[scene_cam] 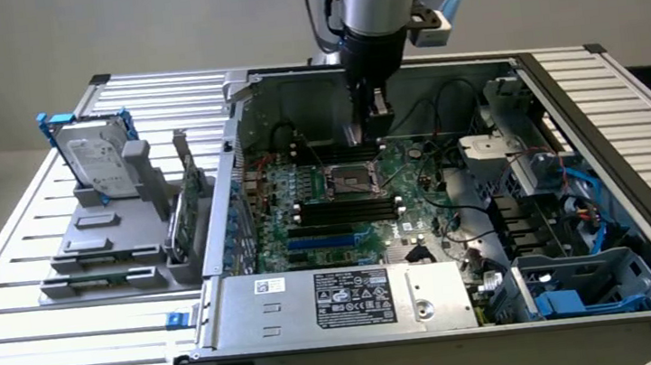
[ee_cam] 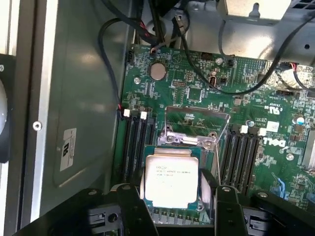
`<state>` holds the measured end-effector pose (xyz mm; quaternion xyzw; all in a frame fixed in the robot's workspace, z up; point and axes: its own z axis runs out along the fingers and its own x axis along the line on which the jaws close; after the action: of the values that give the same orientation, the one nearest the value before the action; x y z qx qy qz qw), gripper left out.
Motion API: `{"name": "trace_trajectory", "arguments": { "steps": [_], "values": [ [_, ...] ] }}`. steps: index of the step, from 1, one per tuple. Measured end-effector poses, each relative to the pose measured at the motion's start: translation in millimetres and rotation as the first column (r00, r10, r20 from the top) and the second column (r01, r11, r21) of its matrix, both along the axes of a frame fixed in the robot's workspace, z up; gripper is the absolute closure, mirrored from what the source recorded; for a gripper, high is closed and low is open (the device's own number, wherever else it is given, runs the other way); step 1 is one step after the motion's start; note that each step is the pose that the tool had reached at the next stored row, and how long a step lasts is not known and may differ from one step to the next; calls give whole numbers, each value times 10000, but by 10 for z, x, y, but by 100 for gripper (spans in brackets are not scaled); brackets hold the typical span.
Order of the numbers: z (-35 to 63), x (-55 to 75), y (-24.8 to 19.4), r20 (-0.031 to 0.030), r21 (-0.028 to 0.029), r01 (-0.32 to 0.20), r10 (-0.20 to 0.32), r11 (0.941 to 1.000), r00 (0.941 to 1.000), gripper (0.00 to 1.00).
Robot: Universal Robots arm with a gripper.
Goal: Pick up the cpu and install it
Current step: 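Place the cpu into insertion slot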
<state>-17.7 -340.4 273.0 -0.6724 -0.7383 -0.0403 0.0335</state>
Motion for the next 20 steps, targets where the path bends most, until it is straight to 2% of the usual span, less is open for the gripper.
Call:
{"name": "trace_trajectory", "arguments": {
  "steps": [2,5,13,20],
  "values": [
    [-17,0,0,0,0,318,-318,9995,9995,46],
    [-39,-16,-1,0,0,514,-514,9987,9987,46],
    [-82,-194,-39,1,1,567,-567,9984,9984,46],
    [-193,-269,-91,0,1,622,-622,9981,9981,46]
  ]
}}
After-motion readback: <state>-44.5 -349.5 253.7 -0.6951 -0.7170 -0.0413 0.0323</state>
